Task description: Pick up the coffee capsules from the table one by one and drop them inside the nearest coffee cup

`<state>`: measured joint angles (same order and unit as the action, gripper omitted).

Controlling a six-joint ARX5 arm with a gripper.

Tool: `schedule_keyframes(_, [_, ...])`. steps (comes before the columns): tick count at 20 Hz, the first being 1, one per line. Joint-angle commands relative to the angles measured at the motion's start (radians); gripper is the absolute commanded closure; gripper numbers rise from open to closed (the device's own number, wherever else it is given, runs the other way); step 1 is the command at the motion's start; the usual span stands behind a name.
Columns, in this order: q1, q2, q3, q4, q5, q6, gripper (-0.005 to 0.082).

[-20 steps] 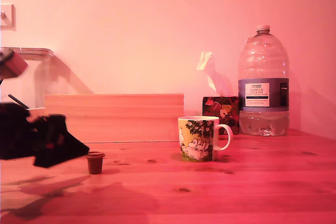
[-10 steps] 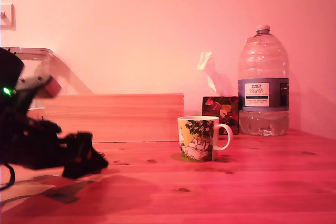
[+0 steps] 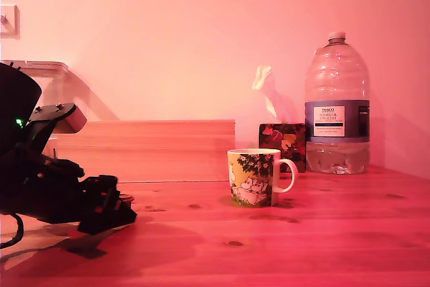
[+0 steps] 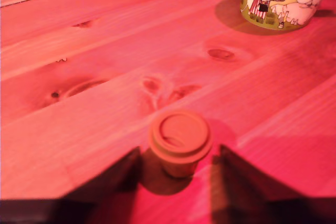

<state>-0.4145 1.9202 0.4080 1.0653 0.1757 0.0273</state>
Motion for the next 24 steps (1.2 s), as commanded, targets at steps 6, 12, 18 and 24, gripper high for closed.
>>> schedule_keyframes(6, [0.000,0.019,0.000,0.007,0.002,0.009,0.0678])
schedule_keyframes(12, [-0.007,-0.021,0.000,-0.022,0.004,0.028,0.0702])
schedule_keyframes(18, [-0.035,-0.254,0.000,-0.262,0.040,0.061,0.0702])
schedule_keyframes(24, [-0.063,-0.497,0.025,-0.499,0.086,0.056,0.0702])
